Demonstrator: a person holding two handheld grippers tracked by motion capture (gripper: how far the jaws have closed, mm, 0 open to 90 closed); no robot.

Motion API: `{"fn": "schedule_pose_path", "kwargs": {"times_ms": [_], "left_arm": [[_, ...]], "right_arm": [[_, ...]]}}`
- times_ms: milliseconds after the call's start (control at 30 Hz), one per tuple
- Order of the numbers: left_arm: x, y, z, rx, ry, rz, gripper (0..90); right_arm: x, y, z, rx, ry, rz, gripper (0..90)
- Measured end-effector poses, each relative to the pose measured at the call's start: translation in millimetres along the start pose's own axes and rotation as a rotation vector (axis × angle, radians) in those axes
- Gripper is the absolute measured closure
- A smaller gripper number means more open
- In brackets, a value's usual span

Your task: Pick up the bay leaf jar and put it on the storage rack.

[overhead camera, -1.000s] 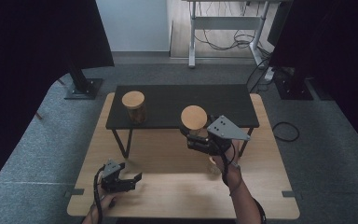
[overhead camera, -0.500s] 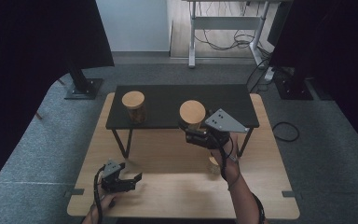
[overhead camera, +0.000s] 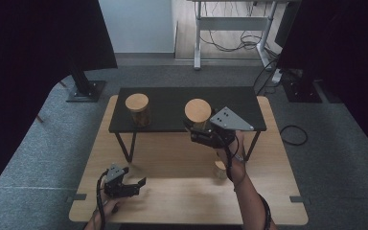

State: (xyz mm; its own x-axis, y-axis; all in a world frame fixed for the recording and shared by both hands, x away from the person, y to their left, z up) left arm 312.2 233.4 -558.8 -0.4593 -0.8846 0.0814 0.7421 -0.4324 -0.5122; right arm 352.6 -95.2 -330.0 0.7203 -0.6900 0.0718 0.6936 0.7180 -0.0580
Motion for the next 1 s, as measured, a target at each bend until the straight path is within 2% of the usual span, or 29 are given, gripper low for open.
{"fn": "schedule_pose_path", "kwargs": {"times_ms": [1000], "left_arm": [[0.0,0.3,0.0,-0.002,0.002,-0.004,7.5]], "right_arm": [[19.0,27.1,-11.6,-0.039,0.038,-0.051,24.9]]}}
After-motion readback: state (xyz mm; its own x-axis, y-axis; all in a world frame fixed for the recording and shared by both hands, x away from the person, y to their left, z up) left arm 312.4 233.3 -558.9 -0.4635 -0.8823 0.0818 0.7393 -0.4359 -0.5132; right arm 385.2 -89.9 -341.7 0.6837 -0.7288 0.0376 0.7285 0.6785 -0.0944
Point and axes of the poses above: each handheld gripper's, and its own axes: y roughly forward along the jaws, z roughly out of its top, x roughly to its right, the point moved 2 cm from there along y, roughly forward along the jaws, and after that the axes turned 6 degrees about z, right-handed, at the moved point
